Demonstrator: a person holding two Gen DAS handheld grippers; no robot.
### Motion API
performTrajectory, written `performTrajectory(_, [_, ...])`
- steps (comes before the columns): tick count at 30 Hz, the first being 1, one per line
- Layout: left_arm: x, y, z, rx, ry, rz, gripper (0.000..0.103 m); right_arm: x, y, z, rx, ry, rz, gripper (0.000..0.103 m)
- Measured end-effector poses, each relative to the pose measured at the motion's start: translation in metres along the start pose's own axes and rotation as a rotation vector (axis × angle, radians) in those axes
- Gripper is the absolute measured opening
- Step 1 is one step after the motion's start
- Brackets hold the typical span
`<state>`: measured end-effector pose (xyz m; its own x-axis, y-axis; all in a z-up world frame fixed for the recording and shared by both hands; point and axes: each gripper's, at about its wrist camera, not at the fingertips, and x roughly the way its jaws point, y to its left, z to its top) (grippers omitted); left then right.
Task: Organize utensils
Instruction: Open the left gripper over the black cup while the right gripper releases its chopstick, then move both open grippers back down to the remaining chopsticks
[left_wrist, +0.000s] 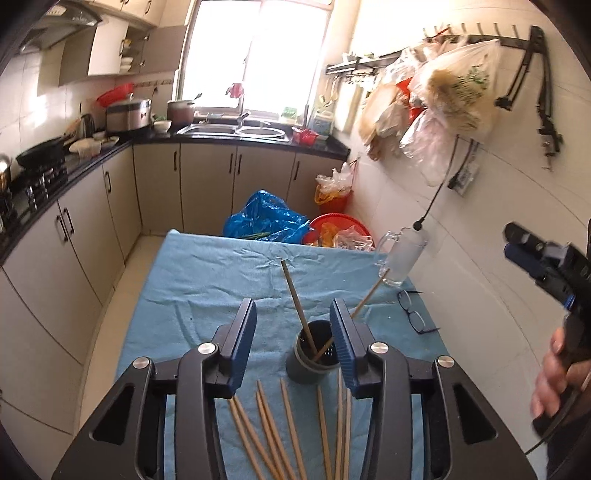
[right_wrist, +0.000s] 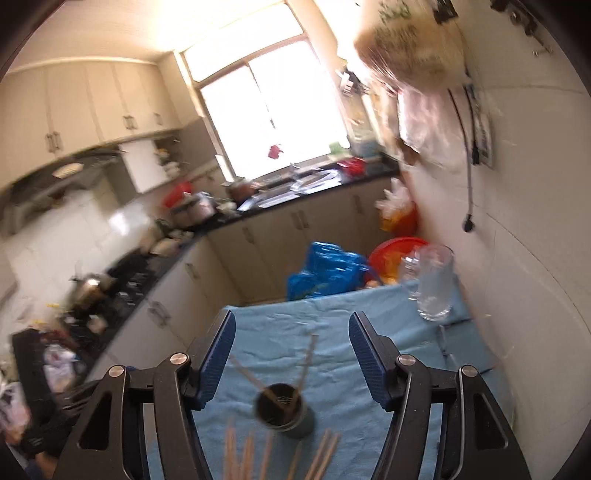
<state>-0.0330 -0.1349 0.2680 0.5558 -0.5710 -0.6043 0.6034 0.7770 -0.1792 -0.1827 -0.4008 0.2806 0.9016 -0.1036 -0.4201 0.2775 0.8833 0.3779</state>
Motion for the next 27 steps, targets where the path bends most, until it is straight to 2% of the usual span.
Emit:
performTrajectory(4, [-0.035, 0.008, -0.004, 0.055, -0.008, 0.001, 0.04, -0.048, 0.004, 0.006, 0.0, -0.042, 0.026, 0.068])
performTrajectory(7, [-0.048, 0.019, -0.009, 0.069, 0.015, 0.008, 0.043, -0.081, 0.001, 0.008, 0.008, -0.077, 0.001, 0.068])
performTrajectory(13, [-0.062, 0.035, -0.009, 0.03, 0.024, 0.022, 0.043, -0.125, -0.014, 0.017, 0.028, -0.106, -0.036, 0.068])
performTrajectory(17, [-0.069, 0.027, -0.005, 0.005, 0.006, 0.03, 0.043, -0.142, -0.027, 0.032, 0.042, -0.122, 0.002, 0.069])
performTrajectory(22, [-0.064, 0.008, -0.011, -0.011, 0.025, 0.067, 0.043, -0.142, -0.04, 0.027, 0.026, -0.098, 0.039, 0.068])
performTrajectory(27, [-0.049, 0.003, -0.034, -0.09, 0.107, 0.117, 0.043, -0.101, -0.058, -0.018, 0.057, 0.056, 0.093, 0.069])
